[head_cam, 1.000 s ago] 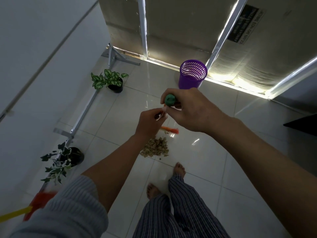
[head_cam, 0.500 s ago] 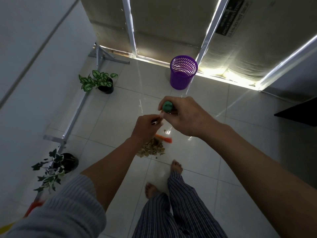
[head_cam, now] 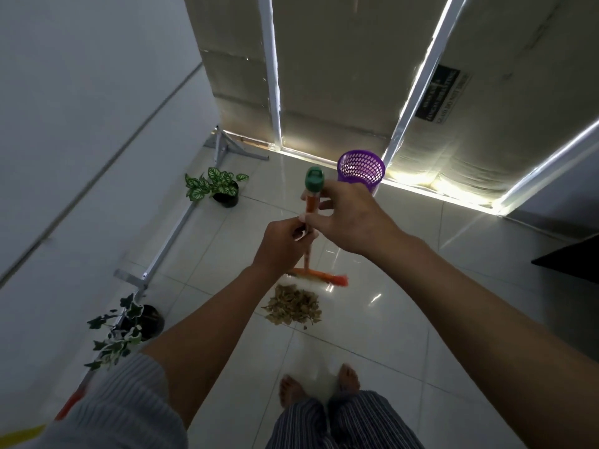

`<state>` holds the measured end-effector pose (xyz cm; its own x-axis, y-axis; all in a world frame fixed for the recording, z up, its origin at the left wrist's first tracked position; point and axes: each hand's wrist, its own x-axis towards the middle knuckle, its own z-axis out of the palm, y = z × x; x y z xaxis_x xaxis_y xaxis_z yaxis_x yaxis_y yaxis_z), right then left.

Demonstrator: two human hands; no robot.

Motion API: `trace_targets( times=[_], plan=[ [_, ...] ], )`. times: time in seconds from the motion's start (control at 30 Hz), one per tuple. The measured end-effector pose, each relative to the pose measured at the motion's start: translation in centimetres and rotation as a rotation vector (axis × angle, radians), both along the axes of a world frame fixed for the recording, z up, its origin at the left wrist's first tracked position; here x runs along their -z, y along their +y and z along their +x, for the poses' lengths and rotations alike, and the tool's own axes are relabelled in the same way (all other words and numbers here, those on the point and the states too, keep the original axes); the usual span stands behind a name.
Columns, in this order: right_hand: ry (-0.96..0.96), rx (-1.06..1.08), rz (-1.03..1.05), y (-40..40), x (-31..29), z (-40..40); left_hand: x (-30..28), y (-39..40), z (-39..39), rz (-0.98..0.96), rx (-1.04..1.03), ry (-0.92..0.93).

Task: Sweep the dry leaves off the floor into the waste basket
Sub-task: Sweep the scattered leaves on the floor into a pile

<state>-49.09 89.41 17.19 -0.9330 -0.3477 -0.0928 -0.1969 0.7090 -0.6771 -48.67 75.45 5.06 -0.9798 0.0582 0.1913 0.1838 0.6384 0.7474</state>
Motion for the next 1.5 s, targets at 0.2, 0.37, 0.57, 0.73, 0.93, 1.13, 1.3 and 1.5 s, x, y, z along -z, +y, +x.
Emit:
trace_targets(
  times=[0.2, 0.37, 0.57, 0.73, 0.93, 1.13, 1.3, 1.5],
  plan=[
    [0.069, -0.072, -0.017, -1.0, -0.8, 1.0, -1.8, -0.4, 2.1, 0.078, -0.026, -0.002],
    [0.129, -0.175, -0.049, -1.0, -1.8, 3.3, -3.0, -1.2, 5.6, 0.126, -0.136, -0.053],
    [0.189, -0.312, -0.136, -4.4, -2.4, 7.8, -3.8, -4.0, 12.0, 0.109, -0.279, 0.016],
    [0.208, -0.413, -0.156, -10.0, -2.8, 11.7, -4.1, -8.4, 17.3, 0.082, -0.449, 0.028],
    [0.183, -0.519, -0.142, -18.7, -3.0, 17.2, -3.7, -16.2, 24.8, 0.027, -0.584, 0.035],
    [0.183, -0.623, -0.101, -28.5, -2.9, 24.4, -3.3, -25.2, 33.1, -0.056, -0.674, 0.028],
    [0.155, -0.687, -0.090, -35.3, -2.4, 29.4, -2.6, -31.6, 38.7, -0.062, -0.714, -0.024],
    [0.093, -0.721, -0.085, -42.7, -1.3, 31.8, -1.3, -38.4, 41.5, -0.031, -0.785, -0.019]
  ],
)
